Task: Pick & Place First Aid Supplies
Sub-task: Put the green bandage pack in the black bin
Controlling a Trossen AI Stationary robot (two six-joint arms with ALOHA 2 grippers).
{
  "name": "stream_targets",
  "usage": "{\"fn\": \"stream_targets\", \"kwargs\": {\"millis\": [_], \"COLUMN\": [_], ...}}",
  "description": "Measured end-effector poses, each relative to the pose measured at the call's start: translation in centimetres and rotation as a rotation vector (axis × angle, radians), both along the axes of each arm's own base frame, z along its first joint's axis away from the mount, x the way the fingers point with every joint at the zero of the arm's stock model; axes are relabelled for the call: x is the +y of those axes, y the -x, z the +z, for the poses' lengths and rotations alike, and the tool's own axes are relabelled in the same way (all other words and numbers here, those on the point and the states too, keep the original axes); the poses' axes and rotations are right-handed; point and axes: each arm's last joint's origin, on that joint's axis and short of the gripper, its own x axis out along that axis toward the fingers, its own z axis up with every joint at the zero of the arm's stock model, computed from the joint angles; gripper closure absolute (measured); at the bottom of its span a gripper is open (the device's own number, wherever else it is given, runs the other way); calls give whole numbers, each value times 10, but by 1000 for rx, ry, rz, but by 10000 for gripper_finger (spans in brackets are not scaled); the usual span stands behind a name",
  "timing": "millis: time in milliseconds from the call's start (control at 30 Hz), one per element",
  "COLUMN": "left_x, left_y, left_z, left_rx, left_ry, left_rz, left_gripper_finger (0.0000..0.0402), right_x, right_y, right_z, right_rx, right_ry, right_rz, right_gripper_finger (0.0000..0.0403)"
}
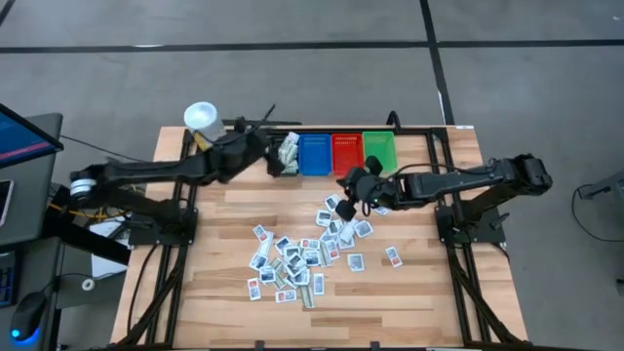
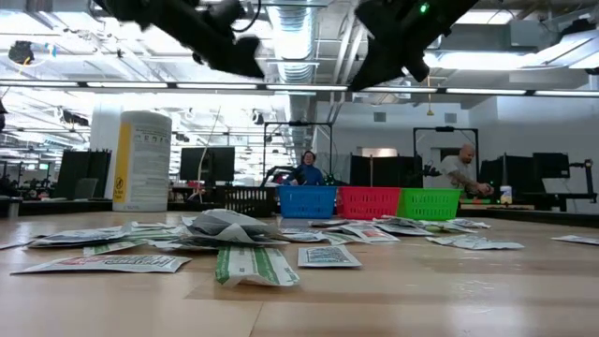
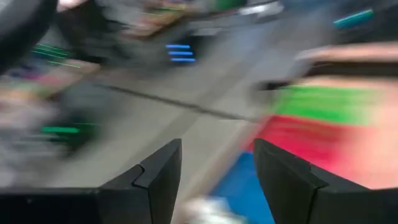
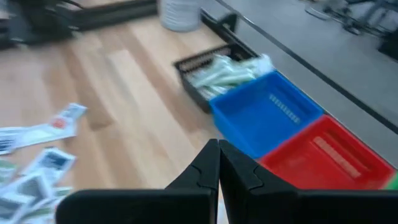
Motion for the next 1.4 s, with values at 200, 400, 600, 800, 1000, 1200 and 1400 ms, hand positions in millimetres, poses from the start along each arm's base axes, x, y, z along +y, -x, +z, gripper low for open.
{"fn": "stream_targets", "kwargs": {"millis": [200, 400, 600, 800, 1000, 1200, 1400], "left_x": [-32, -63, -93, -116, -133, -140, -142], "left_y": [23, 44, 60, 64, 68, 69, 62], "left_z": [9, -12, -25, -29, -26, -24, -27], "left_rx": [-161, -149, -139, -151, -185, -203, -207], "left_ry": [395, 609, 736, 741, 705, 693, 705], "left_rz": [-517, -763, -866, -835, -833, -834, -830], "left_gripper_finger": [202, 202, 202, 202, 202, 202, 202], "right_x": [19, 39, 57, 68, 72, 86, 102], "right_y": [0, 2, 5, 4, 4, -11, -31], "right_z": [2, 2, 3, 5, 4, -20, -55], "right_rx": [-26, -53, -66, -84, -74, -7, 63], "right_ry": [-4, -42, -61, -154, -187, -208, -193], "right_rz": [66, 109, 183, 324, 382, 457, 486], "right_gripper_finger": [403, 403, 403, 403, 402, 366, 312]}}
